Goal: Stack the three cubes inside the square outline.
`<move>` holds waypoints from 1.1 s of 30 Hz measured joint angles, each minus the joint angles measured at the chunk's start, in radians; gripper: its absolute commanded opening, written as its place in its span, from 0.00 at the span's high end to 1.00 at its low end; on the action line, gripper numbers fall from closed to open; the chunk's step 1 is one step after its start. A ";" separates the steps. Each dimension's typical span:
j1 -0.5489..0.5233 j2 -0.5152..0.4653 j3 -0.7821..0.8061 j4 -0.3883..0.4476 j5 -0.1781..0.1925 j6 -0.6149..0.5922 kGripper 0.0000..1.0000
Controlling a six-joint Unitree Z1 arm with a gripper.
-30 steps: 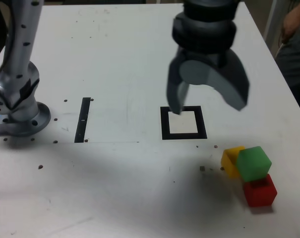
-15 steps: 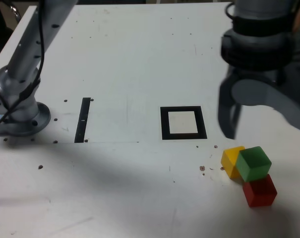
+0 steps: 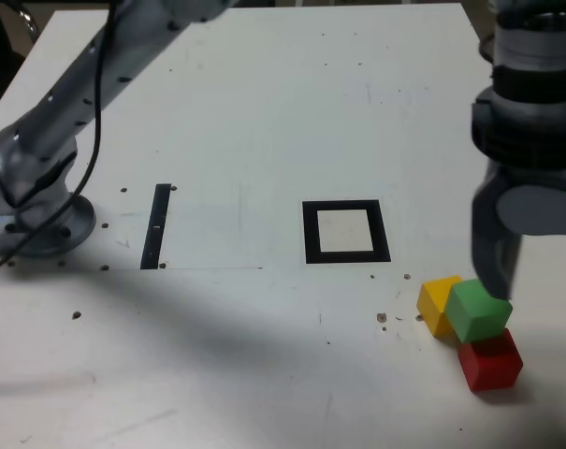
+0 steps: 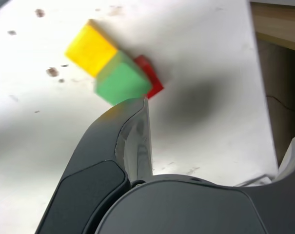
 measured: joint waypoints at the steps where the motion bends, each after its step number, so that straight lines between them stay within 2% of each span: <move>1: -0.002 0.006 -0.015 -0.002 0.002 0.002 0.01; 6: -0.006 0.043 -0.066 -0.019 0.004 0.017 0.01; 12: -0.006 0.101 -0.097 -0.037 -0.013 0.027 0.01; 19: -0.006 0.121 -0.110 -0.062 -0.017 0.040 0.01; 33: 0.009 0.161 -0.081 -0.049 -0.042 0.046 0.01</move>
